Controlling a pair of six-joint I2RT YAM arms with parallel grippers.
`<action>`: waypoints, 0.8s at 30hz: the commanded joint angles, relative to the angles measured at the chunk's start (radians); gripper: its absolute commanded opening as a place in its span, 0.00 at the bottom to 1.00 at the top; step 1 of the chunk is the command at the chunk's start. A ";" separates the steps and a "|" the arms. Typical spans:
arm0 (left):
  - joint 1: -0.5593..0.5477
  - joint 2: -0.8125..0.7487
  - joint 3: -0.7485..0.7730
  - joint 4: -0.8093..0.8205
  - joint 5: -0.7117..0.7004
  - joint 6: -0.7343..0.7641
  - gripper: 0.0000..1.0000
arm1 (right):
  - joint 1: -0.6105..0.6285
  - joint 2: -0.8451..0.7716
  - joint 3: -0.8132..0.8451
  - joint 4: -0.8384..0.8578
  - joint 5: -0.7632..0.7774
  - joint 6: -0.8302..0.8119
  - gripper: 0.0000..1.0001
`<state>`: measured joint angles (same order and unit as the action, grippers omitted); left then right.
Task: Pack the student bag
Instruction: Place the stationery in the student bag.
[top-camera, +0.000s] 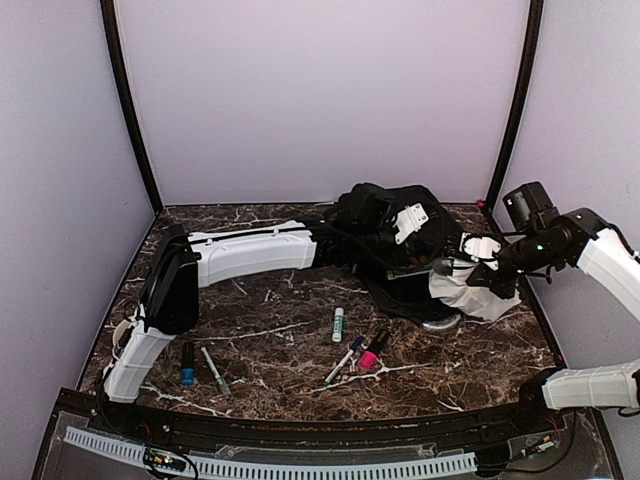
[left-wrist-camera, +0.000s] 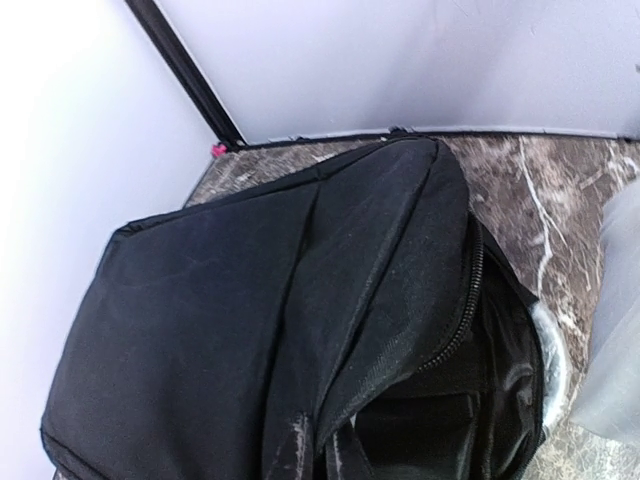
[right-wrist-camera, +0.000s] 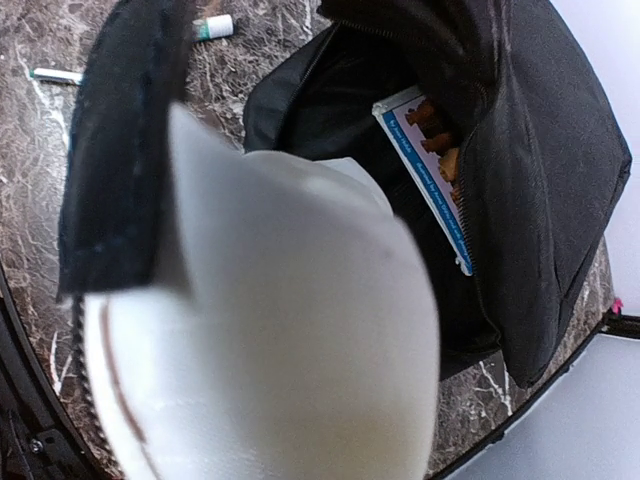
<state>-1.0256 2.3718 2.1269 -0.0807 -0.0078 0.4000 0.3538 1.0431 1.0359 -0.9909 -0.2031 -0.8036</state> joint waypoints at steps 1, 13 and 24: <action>0.011 -0.116 0.071 0.033 0.071 -0.057 0.00 | 0.059 0.006 0.025 0.136 0.094 0.004 0.00; 0.044 -0.165 0.113 0.012 0.144 -0.148 0.00 | 0.266 0.150 0.023 0.428 0.336 -0.123 0.00; 0.050 -0.218 0.127 -0.009 0.148 -0.146 0.00 | 0.295 0.249 -0.004 0.593 0.405 -0.261 0.00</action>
<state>-0.9691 2.3287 2.1780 -0.1444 0.1127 0.2642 0.6411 1.2774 1.0332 -0.4980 0.1638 -1.0119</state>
